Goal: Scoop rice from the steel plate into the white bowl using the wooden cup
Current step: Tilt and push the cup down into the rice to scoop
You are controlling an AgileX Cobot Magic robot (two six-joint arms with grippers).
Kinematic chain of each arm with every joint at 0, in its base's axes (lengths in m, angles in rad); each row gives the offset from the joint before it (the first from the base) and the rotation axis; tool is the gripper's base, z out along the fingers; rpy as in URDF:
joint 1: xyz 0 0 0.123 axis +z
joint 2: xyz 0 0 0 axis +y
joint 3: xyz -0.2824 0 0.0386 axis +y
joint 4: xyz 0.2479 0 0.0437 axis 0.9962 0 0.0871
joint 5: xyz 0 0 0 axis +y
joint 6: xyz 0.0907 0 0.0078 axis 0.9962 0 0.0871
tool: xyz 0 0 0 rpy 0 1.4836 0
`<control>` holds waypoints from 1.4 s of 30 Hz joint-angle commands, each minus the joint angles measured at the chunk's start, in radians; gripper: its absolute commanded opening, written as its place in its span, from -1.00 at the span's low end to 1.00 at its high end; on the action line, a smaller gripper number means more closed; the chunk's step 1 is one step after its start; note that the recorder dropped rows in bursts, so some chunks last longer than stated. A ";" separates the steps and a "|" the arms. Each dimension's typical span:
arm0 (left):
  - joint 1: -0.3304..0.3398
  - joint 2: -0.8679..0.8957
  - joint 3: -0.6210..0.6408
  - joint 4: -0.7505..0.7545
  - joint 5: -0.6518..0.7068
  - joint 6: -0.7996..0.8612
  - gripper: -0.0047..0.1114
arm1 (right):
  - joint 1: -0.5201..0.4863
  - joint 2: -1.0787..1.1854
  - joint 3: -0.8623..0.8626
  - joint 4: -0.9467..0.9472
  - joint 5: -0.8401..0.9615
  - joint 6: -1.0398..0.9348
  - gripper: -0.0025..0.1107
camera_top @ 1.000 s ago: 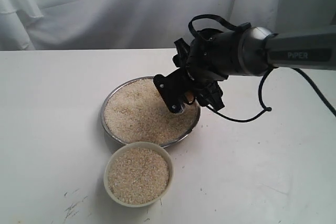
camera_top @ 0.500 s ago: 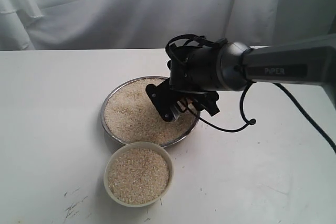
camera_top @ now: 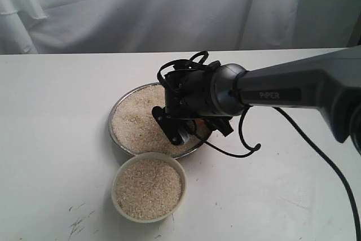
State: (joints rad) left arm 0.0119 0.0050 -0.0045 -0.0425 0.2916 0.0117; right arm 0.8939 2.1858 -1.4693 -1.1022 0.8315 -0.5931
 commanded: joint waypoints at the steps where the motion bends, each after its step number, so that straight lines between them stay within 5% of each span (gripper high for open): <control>1: -0.002 -0.005 0.005 -0.001 -0.006 -0.003 -0.92 | 0.019 -0.006 -0.006 -0.012 -0.007 0.009 -0.96; 42: -0.002 -0.005 0.005 -0.001 -0.006 -0.003 -0.92 | 0.043 0.029 -0.006 0.023 -0.113 0.047 -0.96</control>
State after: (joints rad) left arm 0.0119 0.0050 -0.0045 -0.0425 0.2916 0.0117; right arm 0.9299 2.2151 -1.4731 -1.0901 0.7534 -0.5662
